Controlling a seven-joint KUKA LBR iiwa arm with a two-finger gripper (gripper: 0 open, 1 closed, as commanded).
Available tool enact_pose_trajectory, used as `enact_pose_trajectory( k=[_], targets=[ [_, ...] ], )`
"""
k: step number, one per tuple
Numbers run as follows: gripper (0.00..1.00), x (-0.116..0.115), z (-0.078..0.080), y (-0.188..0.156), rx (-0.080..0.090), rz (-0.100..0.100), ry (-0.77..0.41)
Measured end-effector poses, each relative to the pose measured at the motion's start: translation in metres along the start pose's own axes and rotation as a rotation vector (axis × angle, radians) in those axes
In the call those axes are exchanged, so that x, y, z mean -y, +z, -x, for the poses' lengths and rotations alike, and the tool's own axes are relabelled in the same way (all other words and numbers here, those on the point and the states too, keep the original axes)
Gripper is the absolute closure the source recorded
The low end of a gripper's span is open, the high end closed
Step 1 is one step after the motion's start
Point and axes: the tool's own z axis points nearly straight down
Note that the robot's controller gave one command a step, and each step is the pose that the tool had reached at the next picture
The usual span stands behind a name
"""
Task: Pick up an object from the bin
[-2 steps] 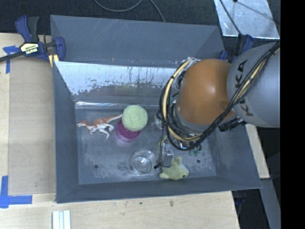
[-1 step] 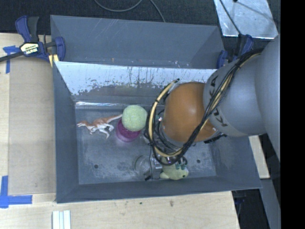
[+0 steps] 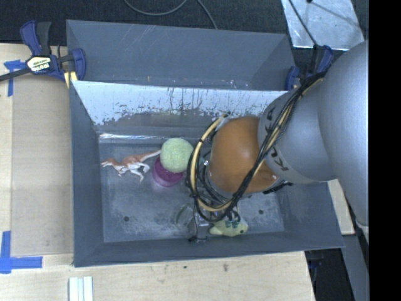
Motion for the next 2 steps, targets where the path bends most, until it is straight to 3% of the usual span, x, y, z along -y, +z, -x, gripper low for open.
enact_pose_trajectory(
  k=[1, 2],
  targets=[
    [0.0, -0.005, -0.008, -0.042, -0.002, 0.0, 0.073],
    [0.0, 0.0, 0.001, -0.001, 0.002, 0.0, 0.002]
  ],
)
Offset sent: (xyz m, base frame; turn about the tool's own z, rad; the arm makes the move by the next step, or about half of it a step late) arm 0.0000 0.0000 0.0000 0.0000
